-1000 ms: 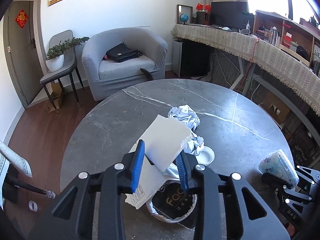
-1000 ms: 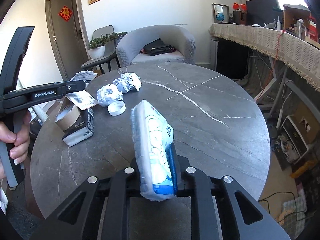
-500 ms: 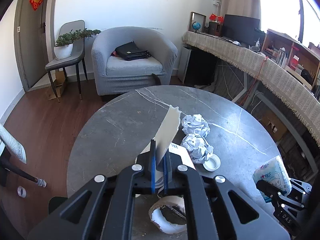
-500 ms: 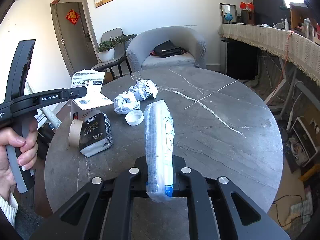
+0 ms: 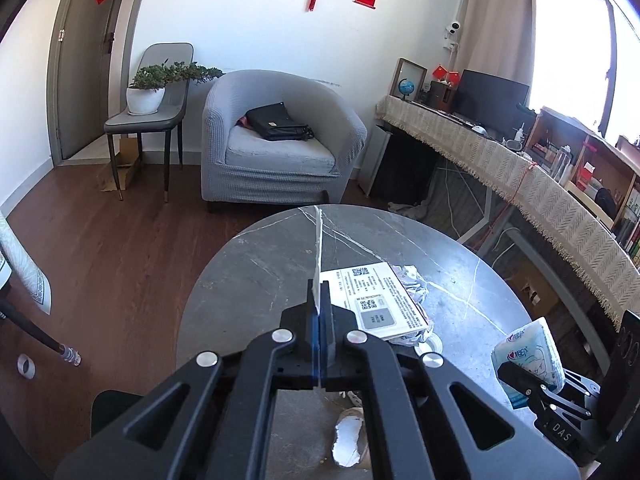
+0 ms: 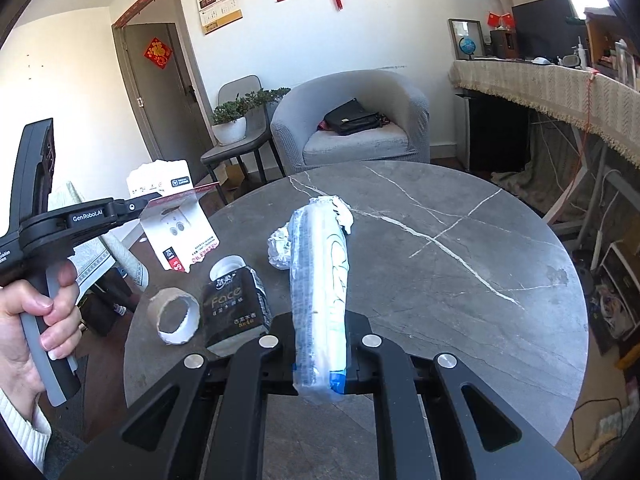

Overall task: Collect trash
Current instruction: 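Grasp the white paper card with the left tool while the right tool holds the wipes, then carry the card over the bin and open the left tool while the right tool carries the wipes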

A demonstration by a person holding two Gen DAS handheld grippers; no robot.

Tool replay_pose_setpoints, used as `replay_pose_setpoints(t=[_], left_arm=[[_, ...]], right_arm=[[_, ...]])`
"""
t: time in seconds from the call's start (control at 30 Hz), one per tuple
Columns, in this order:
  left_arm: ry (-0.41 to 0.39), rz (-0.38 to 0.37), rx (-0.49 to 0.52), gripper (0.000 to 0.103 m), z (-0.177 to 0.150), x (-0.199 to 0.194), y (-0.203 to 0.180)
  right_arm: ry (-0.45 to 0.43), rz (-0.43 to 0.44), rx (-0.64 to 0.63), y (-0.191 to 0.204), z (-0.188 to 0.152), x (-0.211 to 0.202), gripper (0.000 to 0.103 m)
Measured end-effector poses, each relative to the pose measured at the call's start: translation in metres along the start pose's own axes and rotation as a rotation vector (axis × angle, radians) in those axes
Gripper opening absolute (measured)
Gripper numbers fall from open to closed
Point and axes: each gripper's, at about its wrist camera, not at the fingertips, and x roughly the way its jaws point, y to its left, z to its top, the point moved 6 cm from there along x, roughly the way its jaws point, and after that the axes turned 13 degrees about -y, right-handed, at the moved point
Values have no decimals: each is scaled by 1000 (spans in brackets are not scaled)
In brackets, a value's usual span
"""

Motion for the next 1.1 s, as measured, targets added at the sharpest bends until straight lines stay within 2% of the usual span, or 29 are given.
replay_pose_setpoints(t=[0.23,0.57,0.8,1.1], left_arm=[[-39,4,0,1,11,-18,14],[-37,59,15,1,13,-36,49],[-9,100,3,1,5,-47,82],[66,163,10,1,-18,-57,124]], right_arm=[[-18,34,-18,23,8,6,10],[-49,109,-38,68,23,14,10],[-54,166,-48,105,27,27,10],[-39,229,-81,152,18,46,10]])
